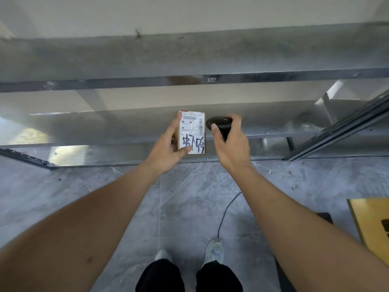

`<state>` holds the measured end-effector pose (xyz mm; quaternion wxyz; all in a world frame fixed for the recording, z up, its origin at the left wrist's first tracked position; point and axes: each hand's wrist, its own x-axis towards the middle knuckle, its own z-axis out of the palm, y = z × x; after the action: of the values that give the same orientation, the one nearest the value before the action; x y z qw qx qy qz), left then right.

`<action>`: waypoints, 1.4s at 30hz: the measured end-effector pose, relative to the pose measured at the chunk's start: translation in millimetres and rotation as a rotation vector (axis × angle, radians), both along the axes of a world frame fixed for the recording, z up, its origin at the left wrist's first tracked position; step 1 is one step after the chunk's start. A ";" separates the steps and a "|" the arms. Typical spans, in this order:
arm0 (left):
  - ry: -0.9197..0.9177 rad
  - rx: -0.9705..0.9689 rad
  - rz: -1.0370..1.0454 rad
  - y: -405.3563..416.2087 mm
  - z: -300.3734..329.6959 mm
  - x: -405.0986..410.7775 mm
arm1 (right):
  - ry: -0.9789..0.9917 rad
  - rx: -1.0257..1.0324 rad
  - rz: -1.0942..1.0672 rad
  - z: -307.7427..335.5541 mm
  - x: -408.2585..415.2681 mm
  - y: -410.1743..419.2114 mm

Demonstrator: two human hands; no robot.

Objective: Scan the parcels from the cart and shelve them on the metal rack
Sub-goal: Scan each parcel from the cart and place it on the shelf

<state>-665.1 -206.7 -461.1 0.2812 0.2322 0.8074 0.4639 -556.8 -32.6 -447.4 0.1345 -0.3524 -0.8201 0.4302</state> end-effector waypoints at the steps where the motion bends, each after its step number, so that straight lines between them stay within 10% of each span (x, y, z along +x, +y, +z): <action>1: 0.004 0.003 0.002 -7.0 11.5 0.5 | 0.003 0.001 -0.001 13.3 2.4 -7.3; 25: 0.180 0.148 0.045 -128.8 245.2 -4.7 | 0.244 -0.093 -0.048 307.1 32.9 -173.7; 42: 0.280 0.126 0.216 -154.1 311.2 -2.2 | 0.286 -0.045 0.090 375.4 31.5 -175.8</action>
<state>-667.2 -360.8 -149.9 0.0995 0.2238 0.8281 0.5042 -525.3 -208.4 -71.9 0.2226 -0.2533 -0.7977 0.5000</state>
